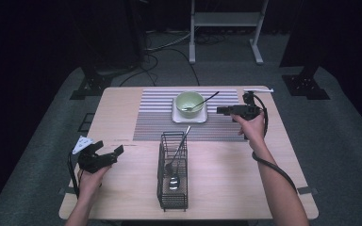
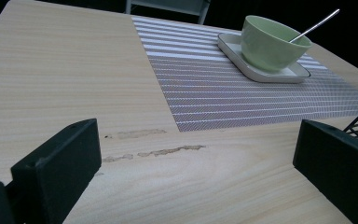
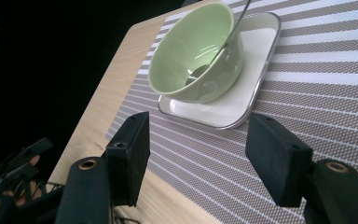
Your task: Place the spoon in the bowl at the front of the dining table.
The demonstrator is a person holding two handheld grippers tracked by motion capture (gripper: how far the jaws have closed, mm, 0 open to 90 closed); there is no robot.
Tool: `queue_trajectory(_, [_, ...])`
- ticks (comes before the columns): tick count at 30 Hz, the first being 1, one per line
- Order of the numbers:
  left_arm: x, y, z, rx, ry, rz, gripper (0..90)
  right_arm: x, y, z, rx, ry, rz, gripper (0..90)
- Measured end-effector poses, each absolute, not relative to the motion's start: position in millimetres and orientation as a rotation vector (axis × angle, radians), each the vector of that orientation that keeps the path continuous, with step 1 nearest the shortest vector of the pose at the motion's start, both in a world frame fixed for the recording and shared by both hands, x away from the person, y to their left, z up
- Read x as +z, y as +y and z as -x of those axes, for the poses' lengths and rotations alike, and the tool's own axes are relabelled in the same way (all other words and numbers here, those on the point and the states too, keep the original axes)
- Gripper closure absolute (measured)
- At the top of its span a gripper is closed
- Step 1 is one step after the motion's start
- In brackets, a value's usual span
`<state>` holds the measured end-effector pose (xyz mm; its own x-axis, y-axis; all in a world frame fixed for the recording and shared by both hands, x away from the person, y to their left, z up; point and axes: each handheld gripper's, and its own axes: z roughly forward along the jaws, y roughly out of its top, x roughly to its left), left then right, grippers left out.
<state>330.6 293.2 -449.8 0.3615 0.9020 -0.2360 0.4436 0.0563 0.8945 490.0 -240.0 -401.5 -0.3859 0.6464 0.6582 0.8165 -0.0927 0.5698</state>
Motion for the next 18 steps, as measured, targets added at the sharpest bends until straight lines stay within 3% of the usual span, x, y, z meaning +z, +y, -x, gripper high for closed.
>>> queue_trajectory(18, [-450.9,291.3,-330.4,0.532,1.249,-1.571,0.0,-406.1,-250.5,-459.3,-1.483,-2.001,1.551,36.8])
